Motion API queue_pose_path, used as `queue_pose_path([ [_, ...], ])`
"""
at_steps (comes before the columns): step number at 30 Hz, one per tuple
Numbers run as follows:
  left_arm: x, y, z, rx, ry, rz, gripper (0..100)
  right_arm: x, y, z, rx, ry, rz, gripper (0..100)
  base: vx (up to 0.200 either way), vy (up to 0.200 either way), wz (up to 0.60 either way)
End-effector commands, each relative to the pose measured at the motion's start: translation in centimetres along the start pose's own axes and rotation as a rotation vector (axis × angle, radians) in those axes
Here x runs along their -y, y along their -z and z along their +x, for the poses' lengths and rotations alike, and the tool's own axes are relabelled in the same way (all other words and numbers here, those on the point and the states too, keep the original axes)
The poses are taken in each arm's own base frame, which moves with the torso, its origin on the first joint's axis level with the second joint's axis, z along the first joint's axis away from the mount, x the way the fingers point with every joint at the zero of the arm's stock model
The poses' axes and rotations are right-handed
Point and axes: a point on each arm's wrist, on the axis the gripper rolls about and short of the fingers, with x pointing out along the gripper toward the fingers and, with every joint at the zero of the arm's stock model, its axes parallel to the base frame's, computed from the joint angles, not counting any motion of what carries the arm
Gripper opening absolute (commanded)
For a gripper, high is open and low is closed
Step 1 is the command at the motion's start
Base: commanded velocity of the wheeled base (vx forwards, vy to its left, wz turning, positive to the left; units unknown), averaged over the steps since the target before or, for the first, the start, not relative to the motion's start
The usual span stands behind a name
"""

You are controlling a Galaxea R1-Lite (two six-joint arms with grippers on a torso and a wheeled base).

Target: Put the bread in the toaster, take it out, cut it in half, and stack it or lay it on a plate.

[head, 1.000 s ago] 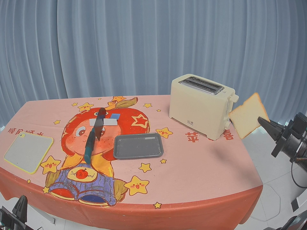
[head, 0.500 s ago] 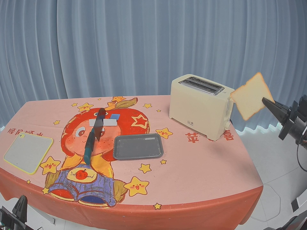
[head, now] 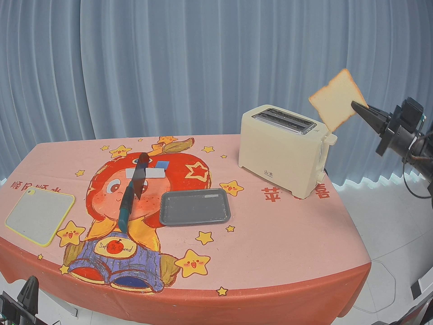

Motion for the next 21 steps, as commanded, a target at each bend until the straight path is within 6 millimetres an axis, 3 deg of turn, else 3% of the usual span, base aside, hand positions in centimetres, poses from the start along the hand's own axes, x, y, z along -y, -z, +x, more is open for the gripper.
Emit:
queue_pose_path([
  [1, 0.0, 0.5, 0.1, -0.017, 0.0, 0.0, 0, 2.3, 2.0, 4.1, -0.02, -0.009, 0.012, 0, 0.0, 0.0, 0.0],
  [15, 0.0, 0.5, 0.1, -0.017, 0.0, 0.0, 0, 6.3, 5.3, 11.0, 0.008, -0.013, -0.005, 0, 0.0, 0.0, 0.0],
  [21, 0.0, 0.5, 0.1, -0.017, 0.0, 0.0, 0, 6.2, 6.1, 11.7, -0.027, -0.025, 0.008, 0, 0.0, 0.0, 0.0],
])
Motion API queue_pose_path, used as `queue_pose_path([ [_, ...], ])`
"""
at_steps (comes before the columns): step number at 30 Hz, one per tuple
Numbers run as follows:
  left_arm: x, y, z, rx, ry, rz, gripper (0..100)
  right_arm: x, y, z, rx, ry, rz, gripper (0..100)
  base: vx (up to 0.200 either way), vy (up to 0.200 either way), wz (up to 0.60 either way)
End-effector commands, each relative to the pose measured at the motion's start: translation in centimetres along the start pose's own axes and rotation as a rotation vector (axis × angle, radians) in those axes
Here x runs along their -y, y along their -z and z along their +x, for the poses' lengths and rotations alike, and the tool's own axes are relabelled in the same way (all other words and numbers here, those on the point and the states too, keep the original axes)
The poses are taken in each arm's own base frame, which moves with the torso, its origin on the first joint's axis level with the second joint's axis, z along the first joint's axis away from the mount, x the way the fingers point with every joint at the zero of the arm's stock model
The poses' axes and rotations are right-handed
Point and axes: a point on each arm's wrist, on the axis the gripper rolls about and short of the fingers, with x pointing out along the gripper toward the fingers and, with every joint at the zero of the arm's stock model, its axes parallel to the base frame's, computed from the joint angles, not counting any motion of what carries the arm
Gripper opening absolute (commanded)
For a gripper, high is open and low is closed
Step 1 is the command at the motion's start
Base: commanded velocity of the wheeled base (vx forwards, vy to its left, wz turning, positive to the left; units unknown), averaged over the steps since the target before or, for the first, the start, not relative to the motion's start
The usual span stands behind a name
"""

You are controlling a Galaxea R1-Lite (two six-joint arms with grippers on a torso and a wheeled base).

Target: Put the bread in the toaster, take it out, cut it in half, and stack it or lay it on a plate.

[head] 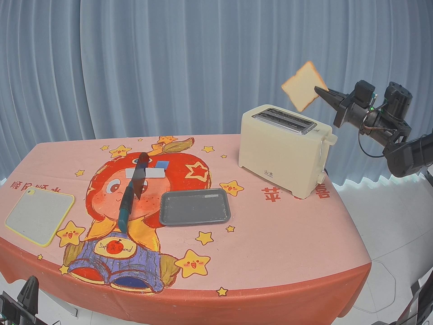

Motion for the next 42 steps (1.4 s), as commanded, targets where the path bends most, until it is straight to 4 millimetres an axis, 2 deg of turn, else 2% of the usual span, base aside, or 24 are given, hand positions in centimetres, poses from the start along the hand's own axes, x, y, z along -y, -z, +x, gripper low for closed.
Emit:
queue_pose_path([
  [1, 0.0, 0.5, 0.1, -0.017, 0.0, 0.0, 0, 0.1, 2.3, 1.0, -0.046, -0.011, 0.016, 0, 0.0, 0.0, 0.0],
  [9, 0.0, 0.5, 0.1, -0.017, 0.0, 0.0, 0, 0.0, 4.5, 1.0, -0.096, -0.018, -0.016, 0, 0.0, 0.0, 0.0],
  [42, 0.0, 0.5, 0.1, -0.017, 0.0, 0.0, 0, -0.6, 5.4, 0.6, -0.128, -0.03, -0.07, 0, 0.0, 0.0, 0.0],
])
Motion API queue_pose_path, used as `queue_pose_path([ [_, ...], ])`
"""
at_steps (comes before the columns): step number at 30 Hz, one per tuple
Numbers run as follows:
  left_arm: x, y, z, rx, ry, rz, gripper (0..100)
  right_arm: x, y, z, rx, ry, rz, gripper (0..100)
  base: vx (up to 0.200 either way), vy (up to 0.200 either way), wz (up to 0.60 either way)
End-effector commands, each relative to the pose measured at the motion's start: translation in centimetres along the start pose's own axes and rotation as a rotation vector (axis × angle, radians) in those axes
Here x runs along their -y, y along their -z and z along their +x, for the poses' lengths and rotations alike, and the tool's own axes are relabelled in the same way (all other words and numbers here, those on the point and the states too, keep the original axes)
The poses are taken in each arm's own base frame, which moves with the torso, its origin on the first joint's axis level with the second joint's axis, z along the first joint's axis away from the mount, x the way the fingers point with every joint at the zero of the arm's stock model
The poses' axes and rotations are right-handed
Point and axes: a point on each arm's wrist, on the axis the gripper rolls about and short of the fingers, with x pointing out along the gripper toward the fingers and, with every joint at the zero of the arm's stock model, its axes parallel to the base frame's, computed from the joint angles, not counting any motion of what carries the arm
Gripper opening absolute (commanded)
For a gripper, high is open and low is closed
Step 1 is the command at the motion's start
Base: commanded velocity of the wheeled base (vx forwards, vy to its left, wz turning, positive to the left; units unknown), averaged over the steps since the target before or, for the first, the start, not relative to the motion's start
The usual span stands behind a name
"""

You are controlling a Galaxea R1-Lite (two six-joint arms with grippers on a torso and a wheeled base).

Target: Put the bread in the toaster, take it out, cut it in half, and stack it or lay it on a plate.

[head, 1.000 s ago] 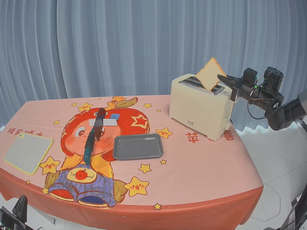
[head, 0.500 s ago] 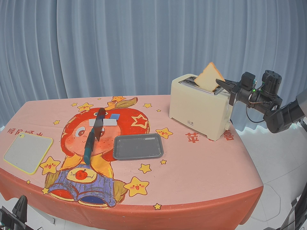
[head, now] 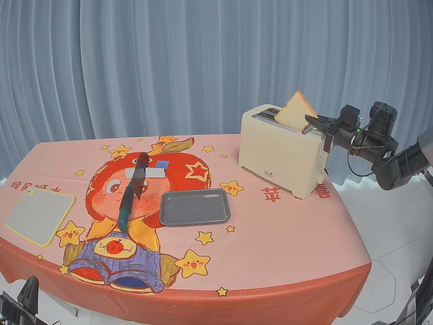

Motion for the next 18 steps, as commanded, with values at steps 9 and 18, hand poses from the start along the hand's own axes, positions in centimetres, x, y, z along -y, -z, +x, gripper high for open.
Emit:
queue_pose_path([
  [9, 0.0, 0.49, 0.13, -0.017, 0.001, 0.0, 0, -0.15, 0.04, 0.09, -0.002, -0.005, -0.006, 0, 0.0, 0.0, 0.0],
  [18, 0.0, 0.49, 0.13, -0.017, 0.001, 0.0, 0, 0.02, 0.12, 0.02, -0.005, -0.001, -0.01, 100, 0.0, 0.0, 0.0],
])
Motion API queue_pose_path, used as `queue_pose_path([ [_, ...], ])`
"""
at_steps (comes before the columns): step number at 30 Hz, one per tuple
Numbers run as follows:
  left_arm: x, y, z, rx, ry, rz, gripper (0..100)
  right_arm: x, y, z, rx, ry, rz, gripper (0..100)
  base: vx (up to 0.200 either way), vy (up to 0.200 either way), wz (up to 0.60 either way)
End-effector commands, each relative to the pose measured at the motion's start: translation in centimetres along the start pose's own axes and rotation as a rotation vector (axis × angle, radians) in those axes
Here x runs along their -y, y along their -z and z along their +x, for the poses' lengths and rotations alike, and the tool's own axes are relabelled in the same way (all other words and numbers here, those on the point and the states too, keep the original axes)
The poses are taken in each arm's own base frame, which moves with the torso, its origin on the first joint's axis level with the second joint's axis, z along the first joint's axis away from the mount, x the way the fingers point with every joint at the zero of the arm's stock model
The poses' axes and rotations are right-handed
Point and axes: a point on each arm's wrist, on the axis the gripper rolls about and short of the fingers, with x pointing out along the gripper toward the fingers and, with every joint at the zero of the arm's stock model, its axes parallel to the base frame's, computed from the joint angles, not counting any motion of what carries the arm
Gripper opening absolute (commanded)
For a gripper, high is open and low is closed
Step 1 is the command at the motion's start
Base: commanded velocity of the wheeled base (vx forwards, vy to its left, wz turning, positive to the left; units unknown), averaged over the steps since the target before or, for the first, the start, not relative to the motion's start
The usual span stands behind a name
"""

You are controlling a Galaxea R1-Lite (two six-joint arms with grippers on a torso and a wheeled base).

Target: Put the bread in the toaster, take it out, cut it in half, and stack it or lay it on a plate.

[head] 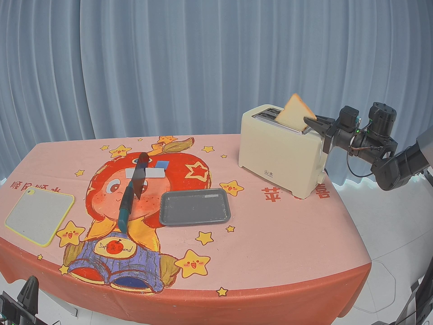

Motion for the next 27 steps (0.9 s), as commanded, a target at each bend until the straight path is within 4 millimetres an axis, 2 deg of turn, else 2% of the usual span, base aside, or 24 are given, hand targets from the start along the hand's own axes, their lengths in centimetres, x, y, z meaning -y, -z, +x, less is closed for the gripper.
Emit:
queue_pose_path([
  [1, 0.0, 0.5, 0.1, -0.017, 0.0, 0.0, 0, 0.1, -0.1, 0.0, 0.004, 0.002, -0.004, 100, 0.0, 0.0, 0.0],
  [16, 0.0, 0.5, 0.1, -0.017, 0.0, 0.0, 0, 0.1, -0.3, -0.6, 0.009, 0.016, -0.006, 100, 0.0, 0.0, 0.0],
  [22, 0.0, 0.5, 0.1, -0.017, 0.0, 0.0, 0, 0.4, -0.9, -0.7, 0.041, 0.034, -0.022, 100, 0.0, 0.0, 0.0],
  [27, 0.0, 0.5, 0.1, -0.017, 0.0, 0.0, 0, 0.4, -2.5, -1.4, 0.072, 0.045, -0.022, 100, 0.0, 0.0, 0.0],
])
